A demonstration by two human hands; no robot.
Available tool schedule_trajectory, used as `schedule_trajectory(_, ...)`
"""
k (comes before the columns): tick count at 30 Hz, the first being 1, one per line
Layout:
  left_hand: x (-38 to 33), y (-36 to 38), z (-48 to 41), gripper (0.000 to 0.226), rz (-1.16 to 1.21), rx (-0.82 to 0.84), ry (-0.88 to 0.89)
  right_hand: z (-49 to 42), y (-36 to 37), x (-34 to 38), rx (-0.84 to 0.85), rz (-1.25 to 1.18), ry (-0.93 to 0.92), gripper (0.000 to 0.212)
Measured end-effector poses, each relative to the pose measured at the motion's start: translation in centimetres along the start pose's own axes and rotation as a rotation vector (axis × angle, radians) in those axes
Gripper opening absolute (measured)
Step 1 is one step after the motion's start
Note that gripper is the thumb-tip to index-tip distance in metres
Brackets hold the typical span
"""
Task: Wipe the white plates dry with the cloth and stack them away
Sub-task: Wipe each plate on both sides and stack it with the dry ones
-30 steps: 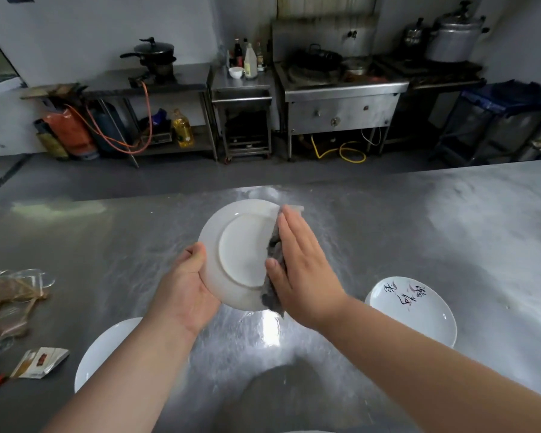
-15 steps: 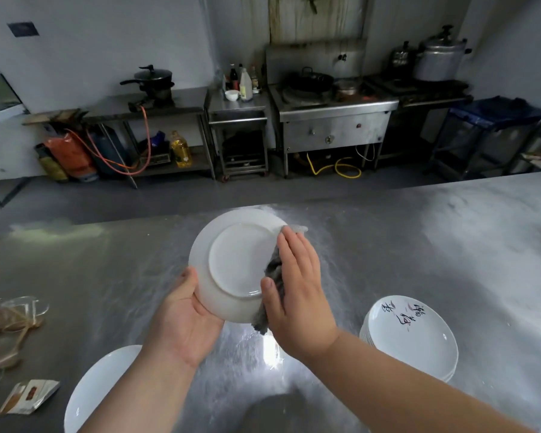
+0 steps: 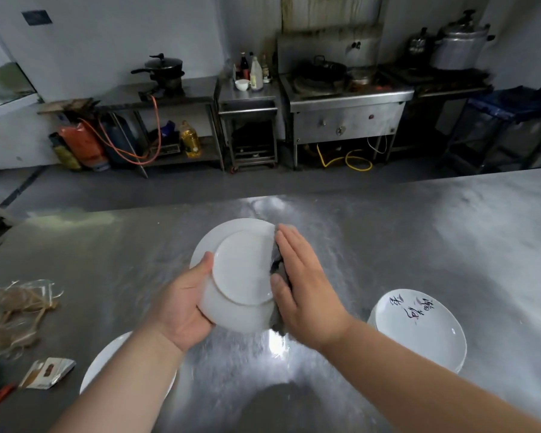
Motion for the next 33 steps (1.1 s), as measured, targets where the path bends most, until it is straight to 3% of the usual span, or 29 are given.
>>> schedule_trajectory(3, 1.8, 1.0, 0.1, 0.054, 0.083, -0.012, -0.002, 3.0, 2.1, -0.6, -0.033, 0.085, 0.133, 0.072)
schedule_trajectory(6, 1.7, 1.3, 0.2, 0.057, 0.131, -0.017, 0.040, 0.2, 0.7, -0.8, 0.001, 0.144, 0.092, 0.071)
schedule_trajectory(9, 0.6, 1.8, 0.0, 0.053, 0.134, -0.041, 0.081, -2.9, -1.3, -0.5, -0.062, 0.108, 0.094, 0.065)
schedule_trajectory(13, 0.9, 3.5, 0.2, 0.052, 0.136, -0.050, 0.020, 0.6, 1.2, 0.7, -0.166, 0.073, 0.216, 0.071)
schedule_trajectory(17, 0.9, 3.7, 0.9, 0.046, 0.179, 0.004, 0.034, 0.4, -0.7, -0.6, -0.233, -0.027, 0.177, 0.070)
schedule_trajectory(24, -0.9, 2.2, 0.4, 0.052, -0.032, 0.034, -0.001, -3.7, -3.2, -1.1, 0.069, -0.011, 0.098, 0.057)
schedule_trajectory(27, 0.6, 2.0, 0.3, 0.054, 0.001, -0.005, -0.016, -1.8, -1.8, -0.4, -0.001, 0.061, 0.079, 0.055)
schedule_trajectory(33, 2.2, 2.5, 0.2, 0.052, 0.103, -0.072, -0.023, 1.9, 1.8, -1.9, 0.057, 0.268, 0.182, 0.083)
Point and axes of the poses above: each hand's wrist, its own z-axis away from the middle knuckle, its own y-axis out of the palm, x = y × z, the point moved 7 cm from there along -z, towards the middle knuckle, and after that the axes turned 12 degrees about -z, right-handed, at the moved point
